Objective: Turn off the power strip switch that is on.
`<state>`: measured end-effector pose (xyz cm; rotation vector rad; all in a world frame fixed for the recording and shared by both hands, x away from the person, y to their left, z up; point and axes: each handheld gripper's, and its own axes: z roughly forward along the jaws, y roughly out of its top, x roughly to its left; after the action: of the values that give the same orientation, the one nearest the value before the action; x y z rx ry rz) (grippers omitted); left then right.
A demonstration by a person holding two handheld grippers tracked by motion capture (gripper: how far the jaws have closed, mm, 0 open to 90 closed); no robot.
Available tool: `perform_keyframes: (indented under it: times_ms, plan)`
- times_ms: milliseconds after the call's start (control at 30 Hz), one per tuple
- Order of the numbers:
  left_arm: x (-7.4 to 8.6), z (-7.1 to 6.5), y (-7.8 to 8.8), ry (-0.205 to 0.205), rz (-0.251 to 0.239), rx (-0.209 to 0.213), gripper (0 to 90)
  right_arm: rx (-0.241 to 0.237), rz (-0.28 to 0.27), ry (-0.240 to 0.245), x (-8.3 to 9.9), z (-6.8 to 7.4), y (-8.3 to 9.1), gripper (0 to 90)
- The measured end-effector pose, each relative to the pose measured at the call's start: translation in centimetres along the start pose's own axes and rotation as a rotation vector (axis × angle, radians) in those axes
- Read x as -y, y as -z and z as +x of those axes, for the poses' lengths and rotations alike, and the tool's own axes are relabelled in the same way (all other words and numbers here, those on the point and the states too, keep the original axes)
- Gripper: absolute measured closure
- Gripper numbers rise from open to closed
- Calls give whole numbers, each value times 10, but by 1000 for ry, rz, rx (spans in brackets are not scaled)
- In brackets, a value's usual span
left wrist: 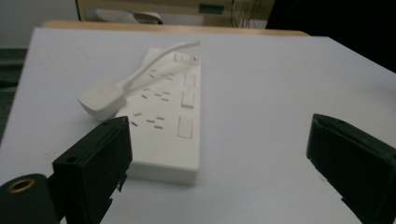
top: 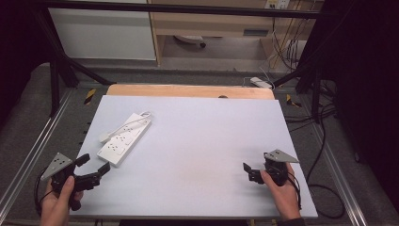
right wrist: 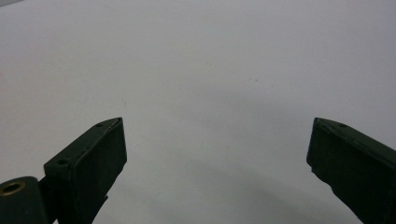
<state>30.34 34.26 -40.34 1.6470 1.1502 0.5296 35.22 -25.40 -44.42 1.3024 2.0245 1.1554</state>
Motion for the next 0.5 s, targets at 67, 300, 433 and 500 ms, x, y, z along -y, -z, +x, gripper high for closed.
perform_keyframes:
  times_ms: [67, 300, 433, 500]
  plan:
    - [-1, -1, 2, -9, 7, 14, 60, -2, 2, 1, 0, 0, -1, 53]
    - [-1, -4, 0, -25, -44, -40, 76, 2, 2, -3, 0, 0, 1, 53]
    - [-1, -5, -1, -21, -53, -48, 75, 3, 1, 2, 0, 0, 1, 53]
    - [-1, -5, -1, -23, -54, -49, 75, 5, 2, -1, 0, 1, 2, 53]
